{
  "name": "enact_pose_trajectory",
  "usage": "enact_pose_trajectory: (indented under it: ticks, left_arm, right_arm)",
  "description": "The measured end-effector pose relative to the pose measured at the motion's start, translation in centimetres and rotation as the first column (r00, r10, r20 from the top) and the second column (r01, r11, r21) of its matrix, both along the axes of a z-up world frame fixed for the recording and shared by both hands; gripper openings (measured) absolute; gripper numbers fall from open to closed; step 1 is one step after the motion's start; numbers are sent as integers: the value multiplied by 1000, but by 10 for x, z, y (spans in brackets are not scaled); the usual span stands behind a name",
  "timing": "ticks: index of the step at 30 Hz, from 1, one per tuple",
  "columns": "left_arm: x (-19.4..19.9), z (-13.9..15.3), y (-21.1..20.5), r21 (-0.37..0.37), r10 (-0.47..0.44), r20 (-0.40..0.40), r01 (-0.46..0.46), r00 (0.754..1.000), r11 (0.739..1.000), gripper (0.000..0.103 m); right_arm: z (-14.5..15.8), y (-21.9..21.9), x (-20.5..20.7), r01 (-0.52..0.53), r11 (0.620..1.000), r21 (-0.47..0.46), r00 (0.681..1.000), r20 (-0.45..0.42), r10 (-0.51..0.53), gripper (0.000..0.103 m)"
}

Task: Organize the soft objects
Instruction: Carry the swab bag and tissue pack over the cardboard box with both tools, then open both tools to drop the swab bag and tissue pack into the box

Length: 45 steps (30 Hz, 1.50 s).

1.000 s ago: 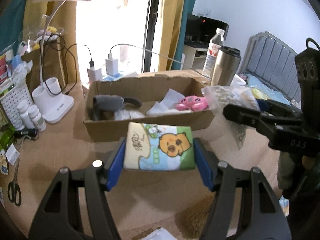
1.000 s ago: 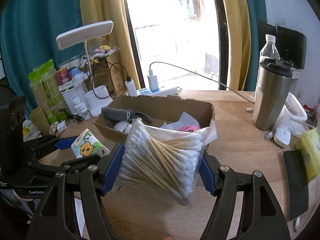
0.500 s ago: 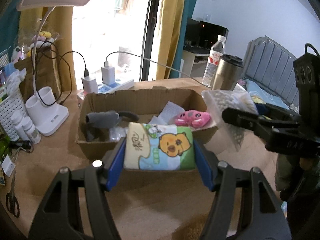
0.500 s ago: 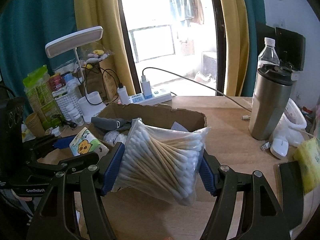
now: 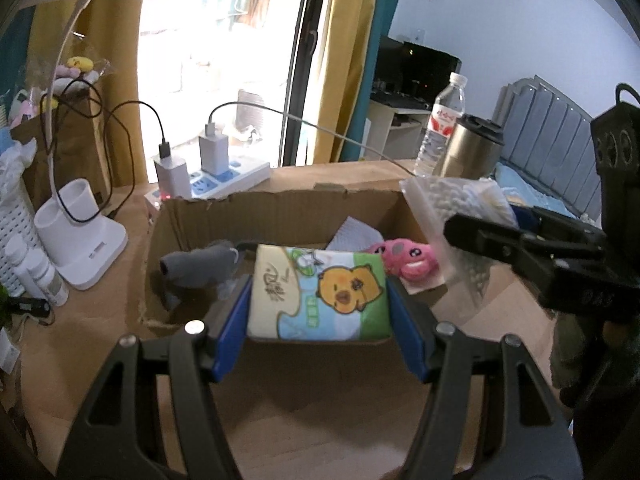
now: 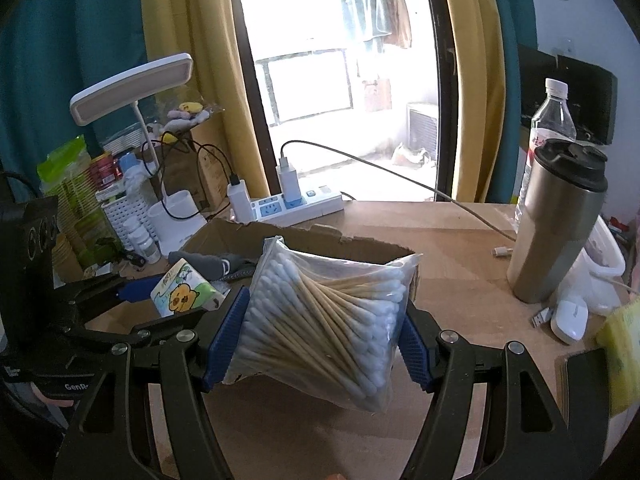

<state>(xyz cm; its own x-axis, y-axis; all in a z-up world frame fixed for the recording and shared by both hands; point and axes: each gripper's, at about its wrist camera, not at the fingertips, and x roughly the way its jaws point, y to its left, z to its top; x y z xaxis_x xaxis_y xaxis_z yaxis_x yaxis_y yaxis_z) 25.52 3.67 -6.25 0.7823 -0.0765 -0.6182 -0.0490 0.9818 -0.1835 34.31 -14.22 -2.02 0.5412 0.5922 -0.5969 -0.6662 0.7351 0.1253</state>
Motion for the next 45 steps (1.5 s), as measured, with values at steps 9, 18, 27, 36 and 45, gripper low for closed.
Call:
enact_pose_trajectory:
  ticks: [9,18,27,36,45]
  left_arm:
    - [19,-6,3,-8,-1,-5,1,1000,1000,66]
    - [34,-16,4,-15,-8,-18,8,1000,1000,66]
    - [46,-23,3,-26,-15,-29,14,999,1000,66]
    - [56,-30,5,-41,-29,-59,26,998,999,67]
    - [56,-29,-2,-36,-50,-69,48,996,998,76]
  right_arm:
    - [-1,6,17,6,1000,-2,1000,-5,-6,73]
    - [-8,9,37,23,1000,-2,1000,-16,-23,73]
    - [-14,10,45,43,999,-4,999,-28,-43,73]
    - [-21,13,54,63,998,-7,997,-35,-63,73]
    - [-22,17,60,76,997,-1,997,-13,-76,86]
